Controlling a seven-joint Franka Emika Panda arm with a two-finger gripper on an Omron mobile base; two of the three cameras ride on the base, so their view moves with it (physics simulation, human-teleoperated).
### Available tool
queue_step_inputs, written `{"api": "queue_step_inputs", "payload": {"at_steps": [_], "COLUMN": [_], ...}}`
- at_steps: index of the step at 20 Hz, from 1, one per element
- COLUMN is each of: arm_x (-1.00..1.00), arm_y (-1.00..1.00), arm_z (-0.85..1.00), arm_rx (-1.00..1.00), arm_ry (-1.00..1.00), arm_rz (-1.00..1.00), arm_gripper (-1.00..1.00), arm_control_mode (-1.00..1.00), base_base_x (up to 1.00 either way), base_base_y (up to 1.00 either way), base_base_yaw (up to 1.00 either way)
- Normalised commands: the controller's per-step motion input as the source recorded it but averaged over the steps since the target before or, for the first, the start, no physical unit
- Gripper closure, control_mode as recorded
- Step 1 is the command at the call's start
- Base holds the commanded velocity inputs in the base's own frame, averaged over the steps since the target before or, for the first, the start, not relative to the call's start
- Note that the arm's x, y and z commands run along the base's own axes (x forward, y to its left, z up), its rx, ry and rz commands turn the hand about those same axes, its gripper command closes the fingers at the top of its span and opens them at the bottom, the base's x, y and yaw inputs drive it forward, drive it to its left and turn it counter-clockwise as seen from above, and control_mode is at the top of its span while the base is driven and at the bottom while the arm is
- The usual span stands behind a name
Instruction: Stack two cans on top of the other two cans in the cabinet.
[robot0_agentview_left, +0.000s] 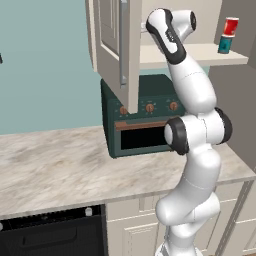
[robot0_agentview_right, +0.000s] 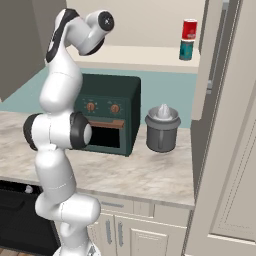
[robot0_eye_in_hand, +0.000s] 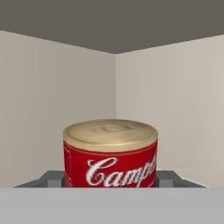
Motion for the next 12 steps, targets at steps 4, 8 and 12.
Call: {"api": "queue_step_inputs", "payload": {"at_steps": [4, 8, 12], "arm_x": [0.00, 0.03, 0.01], "arm_y": [0.00, 0.00, 0.00], "arm_z": [-0.19, -0.01, 0.00], "arm_rx": [0.00, 0.00, 0.00], "arm_ry": [0.00, 0.00, 0.00], "arm_rz": [0.00, 0.00, 0.00], "arm_gripper": [1.00, 1.00, 1.00], "arm_control_mode": [-1.00, -1.00, -1.00], "base_base_x": [0.00, 0.00, 0.00], "base_base_y": [0.00, 0.00, 0.00], "base_base_yaw": [0.00, 0.00, 0.00]}}
